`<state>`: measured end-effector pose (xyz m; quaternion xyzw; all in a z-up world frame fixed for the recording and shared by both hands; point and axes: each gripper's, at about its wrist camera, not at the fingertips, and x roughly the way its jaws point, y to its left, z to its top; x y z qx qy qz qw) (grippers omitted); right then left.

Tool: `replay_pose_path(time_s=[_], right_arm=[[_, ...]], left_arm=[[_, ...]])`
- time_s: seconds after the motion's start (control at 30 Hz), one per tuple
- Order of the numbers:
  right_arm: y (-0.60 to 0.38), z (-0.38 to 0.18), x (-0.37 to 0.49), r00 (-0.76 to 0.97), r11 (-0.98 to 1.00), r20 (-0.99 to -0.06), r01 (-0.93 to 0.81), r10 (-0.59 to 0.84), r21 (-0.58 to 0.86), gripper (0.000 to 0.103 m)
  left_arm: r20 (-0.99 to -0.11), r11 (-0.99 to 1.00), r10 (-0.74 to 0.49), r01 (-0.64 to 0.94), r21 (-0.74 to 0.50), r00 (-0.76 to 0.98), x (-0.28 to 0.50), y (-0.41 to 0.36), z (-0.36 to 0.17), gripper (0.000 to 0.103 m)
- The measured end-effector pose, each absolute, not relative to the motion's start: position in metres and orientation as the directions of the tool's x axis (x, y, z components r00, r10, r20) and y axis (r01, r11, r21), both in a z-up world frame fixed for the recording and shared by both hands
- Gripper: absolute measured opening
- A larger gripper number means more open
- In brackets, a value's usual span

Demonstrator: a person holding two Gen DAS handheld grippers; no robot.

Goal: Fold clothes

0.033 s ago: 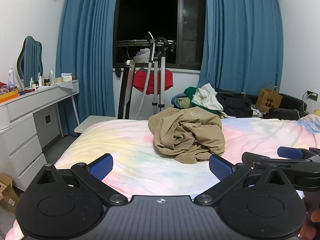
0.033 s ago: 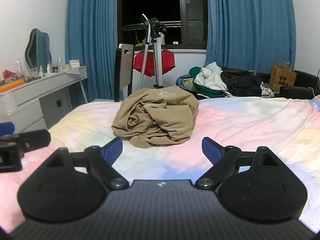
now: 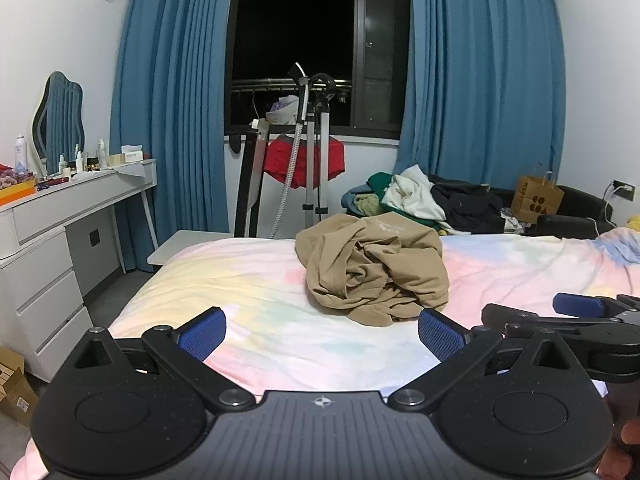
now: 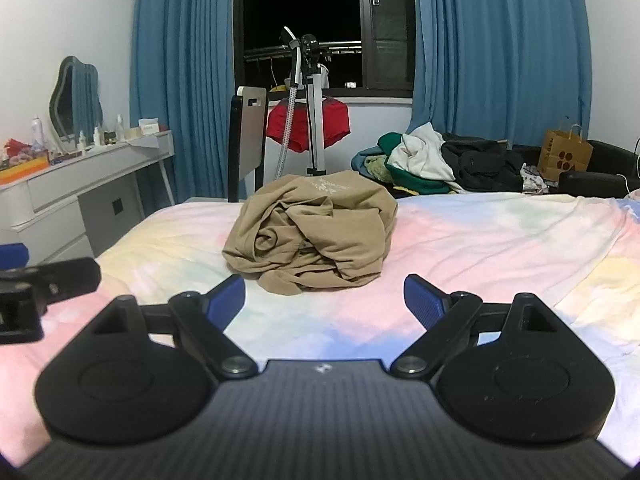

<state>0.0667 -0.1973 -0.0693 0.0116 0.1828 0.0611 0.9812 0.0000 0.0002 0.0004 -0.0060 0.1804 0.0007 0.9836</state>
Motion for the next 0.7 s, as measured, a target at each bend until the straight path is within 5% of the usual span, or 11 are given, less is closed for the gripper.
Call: replay_pose_path(time_s=[0.7], right_arm=[[-0.201, -0.067, 0.061, 0.934, 0.992, -0.335, -0.112, 0.126, 0.063, 0.088]], left_arm=[[-0.362, 1.0, -0.003, 0.004, 0.002, 0.932, -0.002, -0.005, -0.003, 0.103]])
